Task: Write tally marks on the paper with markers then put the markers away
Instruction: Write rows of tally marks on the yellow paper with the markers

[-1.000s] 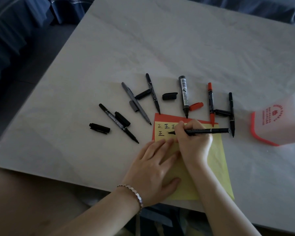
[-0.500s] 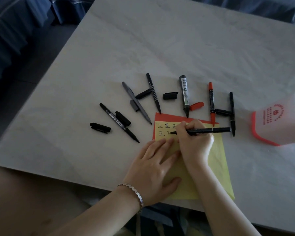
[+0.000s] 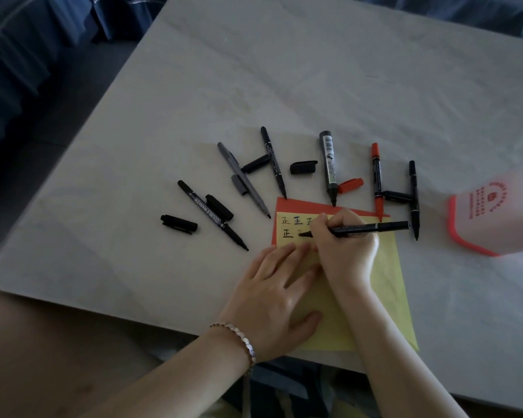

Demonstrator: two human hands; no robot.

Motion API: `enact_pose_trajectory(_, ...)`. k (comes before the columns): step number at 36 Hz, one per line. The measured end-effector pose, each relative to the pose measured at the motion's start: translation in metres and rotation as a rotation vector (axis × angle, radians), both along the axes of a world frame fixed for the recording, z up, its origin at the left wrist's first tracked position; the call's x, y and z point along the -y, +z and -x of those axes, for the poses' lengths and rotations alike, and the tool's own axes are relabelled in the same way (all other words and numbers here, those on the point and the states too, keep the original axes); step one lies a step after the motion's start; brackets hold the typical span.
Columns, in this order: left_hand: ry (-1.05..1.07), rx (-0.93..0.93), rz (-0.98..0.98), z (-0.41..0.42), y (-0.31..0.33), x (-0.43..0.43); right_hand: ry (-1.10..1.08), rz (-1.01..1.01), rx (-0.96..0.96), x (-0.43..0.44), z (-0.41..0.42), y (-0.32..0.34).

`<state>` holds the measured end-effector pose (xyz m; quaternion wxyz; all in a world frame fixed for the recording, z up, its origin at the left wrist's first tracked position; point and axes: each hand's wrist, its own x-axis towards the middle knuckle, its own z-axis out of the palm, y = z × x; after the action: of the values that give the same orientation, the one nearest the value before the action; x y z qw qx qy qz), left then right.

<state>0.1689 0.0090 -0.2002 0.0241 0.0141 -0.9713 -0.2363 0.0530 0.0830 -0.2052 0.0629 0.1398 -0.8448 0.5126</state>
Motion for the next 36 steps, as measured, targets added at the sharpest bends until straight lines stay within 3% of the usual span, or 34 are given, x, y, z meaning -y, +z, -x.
enact_pose_trajectory(21, -0.006, 0.002, 0.019, -0.001, -0.003, 0.001, -0.084, 0.026, 0.038, 0.0, -0.001, 0.003)
enact_pose_trajectory(26, 0.004, -0.06, 0.008, -0.005, -0.002, 0.004, -0.152, 0.228, 0.153, -0.001, -0.001, 0.012)
enact_pose_trajectory(36, -0.083, -0.048, 0.072, -0.024, -0.005, 0.022, -0.12, 0.332, 0.311, -0.004, 0.005, 0.024)
